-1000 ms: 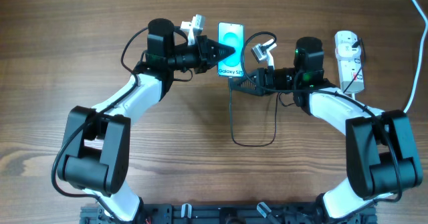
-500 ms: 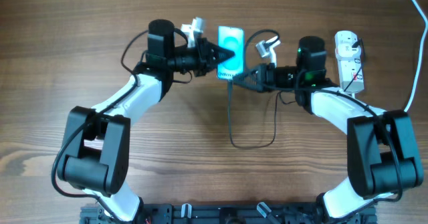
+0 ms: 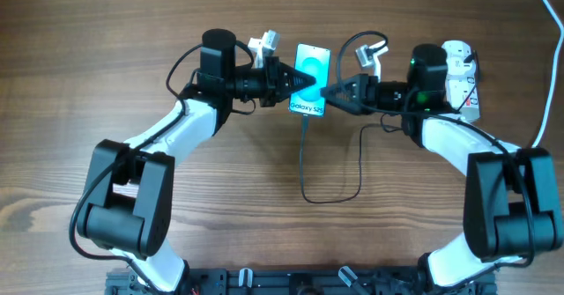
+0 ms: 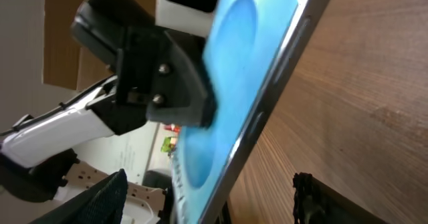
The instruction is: Plug charger to phone and switch on socket
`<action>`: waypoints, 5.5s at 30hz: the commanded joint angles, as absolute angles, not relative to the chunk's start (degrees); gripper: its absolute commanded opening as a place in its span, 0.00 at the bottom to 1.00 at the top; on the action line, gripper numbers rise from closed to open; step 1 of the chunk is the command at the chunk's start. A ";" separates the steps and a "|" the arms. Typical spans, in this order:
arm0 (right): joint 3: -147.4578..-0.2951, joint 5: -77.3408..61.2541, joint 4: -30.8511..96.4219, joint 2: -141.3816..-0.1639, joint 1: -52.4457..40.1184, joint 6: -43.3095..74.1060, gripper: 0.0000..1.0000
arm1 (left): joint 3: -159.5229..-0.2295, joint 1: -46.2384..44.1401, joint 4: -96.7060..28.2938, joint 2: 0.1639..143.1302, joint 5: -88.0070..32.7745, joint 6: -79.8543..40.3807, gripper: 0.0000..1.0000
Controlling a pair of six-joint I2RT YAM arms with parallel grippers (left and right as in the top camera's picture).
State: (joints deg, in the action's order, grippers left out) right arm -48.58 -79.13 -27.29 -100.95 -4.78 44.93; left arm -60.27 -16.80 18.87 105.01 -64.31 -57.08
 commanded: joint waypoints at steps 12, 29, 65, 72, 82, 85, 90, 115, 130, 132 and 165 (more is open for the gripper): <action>-49.58 -77.87 -4.60 -95.24 -5.34 26.04 0.81 | -60.07 -15.46 22.20 105.03 -56.12 -60.53 0.04; -49.58 -67.16 8.23 -93.95 -5.28 18.02 0.83 | -60.07 -14.24 7.01 108.92 -50.68 -43.40 0.04; -49.58 -56.55 13.17 -84.88 -5.28 16.14 0.86 | -60.07 -14.31 -2.35 118.30 -39.11 -30.24 0.12; -49.58 -56.55 13.19 -84.88 -5.21 15.18 0.86 | -60.07 -14.31 -5.78 118.30 -35.16 -30.24 0.46; -49.60 -56.53 14.26 -84.84 -2.07 15.16 0.86 | -60.07 -14.22 -11.44 118.30 -29.19 -30.46 1.00; -49.60 -56.55 14.44 -84.84 -0.64 15.16 0.86 | -60.07 -13.78 -12.78 118.30 -28.77 -30.52 1.00; -50.15 -54.13 17.45 -83.79 1.98 14.98 0.86 | -60.07 -11.33 -14.39 118.30 -28.80 -33.47 1.00; -69.28 -25.61 39.09 -78.39 15.16 15.25 0.04 | -60.07 -4.49 -25.23 107.26 -24.49 -36.25 1.00; -69.43 -33.54 29.54 -82.19 34.28 18.22 0.04 | -60.07 -6.26 -34.37 97.69 -18.50 -32.10 1.00; -69.43 -31.59 29.04 -84.53 34.26 19.31 0.04 | -60.07 -6.83 -34.35 97.69 -18.50 -32.12 1.00; -69.43 -33.12 12.08 -114.39 34.44 24.97 0.04 | -60.07 -8.80 -35.03 97.69 -18.50 -31.92 1.00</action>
